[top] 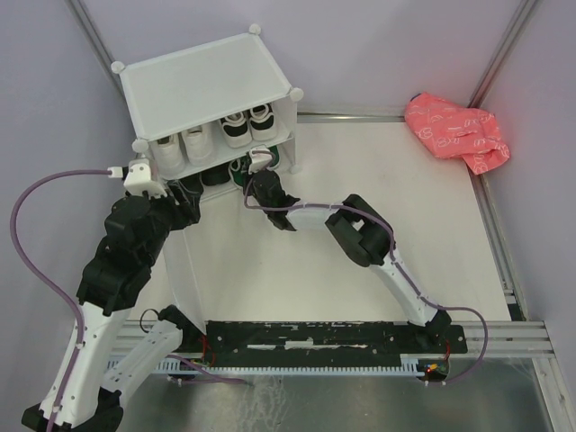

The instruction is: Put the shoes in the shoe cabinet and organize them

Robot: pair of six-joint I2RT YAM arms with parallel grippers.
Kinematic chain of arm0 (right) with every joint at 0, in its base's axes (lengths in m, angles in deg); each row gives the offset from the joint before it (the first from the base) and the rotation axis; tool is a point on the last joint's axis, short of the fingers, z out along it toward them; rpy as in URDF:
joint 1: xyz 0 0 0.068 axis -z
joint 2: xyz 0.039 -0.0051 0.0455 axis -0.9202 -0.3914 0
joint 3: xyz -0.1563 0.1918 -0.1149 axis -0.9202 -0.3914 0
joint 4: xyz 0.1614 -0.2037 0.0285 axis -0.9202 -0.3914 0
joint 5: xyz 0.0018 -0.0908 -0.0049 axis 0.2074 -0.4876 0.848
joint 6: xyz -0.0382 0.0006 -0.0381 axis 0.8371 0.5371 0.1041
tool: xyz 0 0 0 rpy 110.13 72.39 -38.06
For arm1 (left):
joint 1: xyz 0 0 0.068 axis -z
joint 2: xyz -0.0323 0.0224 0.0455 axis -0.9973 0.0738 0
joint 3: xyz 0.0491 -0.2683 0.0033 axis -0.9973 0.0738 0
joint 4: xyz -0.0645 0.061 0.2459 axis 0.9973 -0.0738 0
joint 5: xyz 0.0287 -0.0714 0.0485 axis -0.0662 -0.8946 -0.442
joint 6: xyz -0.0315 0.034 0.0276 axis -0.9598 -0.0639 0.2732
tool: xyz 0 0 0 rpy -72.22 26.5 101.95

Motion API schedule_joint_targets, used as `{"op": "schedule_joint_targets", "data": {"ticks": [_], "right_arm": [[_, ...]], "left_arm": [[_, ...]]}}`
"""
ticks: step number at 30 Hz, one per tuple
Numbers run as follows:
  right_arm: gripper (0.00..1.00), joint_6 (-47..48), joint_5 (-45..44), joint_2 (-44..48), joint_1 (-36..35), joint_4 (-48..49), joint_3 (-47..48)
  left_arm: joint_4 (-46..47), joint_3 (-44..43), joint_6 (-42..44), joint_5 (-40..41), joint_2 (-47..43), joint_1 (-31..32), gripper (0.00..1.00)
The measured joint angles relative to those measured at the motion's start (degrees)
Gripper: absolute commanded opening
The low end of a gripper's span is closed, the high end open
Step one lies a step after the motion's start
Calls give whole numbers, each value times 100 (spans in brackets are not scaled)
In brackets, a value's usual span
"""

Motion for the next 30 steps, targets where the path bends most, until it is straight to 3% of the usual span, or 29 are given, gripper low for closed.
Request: {"op": "schedule_joint_targets", "data": {"ticks": [16,22,30], "right_arm": [[13,140,-33,-177,81,398,264],[13,-208,153,-424,151,166,911],[13,-1010,387,-616,240,-129,1001]], "left_arm": [[-76,0,0,131,-74,0,68],[-142,0,0,219,-160,0,68],[-153,0,0,262,-168,0,68]]}}
